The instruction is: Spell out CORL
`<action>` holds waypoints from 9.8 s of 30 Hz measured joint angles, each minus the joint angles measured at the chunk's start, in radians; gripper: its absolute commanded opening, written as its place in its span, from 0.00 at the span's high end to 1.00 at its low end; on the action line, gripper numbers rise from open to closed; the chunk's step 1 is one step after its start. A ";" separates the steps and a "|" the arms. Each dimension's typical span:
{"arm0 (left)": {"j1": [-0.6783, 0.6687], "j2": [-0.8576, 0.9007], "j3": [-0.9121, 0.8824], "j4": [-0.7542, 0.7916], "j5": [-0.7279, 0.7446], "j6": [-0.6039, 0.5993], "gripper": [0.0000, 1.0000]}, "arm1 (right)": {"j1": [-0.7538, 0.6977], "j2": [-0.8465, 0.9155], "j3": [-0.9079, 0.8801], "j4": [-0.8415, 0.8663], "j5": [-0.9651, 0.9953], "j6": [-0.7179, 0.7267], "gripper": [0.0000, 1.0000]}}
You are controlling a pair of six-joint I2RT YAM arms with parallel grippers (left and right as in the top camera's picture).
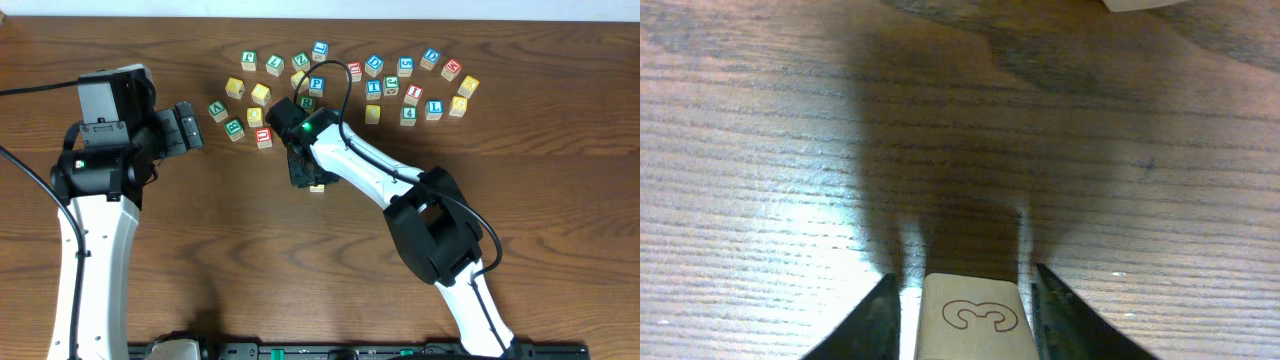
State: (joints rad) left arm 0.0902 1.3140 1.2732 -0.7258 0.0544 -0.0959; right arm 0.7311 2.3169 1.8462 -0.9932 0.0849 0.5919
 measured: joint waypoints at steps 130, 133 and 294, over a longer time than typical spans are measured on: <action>-0.440 0.565 0.447 -0.080 -0.082 -0.212 0.79 | -0.558 -0.239 0.314 -0.192 -0.050 -0.334 0.14; -0.507 0.571 0.447 -0.157 -0.076 -0.267 0.79 | -0.603 -0.239 0.314 -0.187 -0.047 -0.334 0.14; -0.347 0.490 0.309 0.036 -0.087 -0.157 0.49 | -0.477 -0.239 0.306 -0.198 -0.074 -0.333 0.12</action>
State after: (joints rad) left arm -0.2569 1.8038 1.5826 -0.6899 -0.0322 -0.2531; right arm 0.2543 2.0781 2.1521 -1.1915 0.0109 0.2584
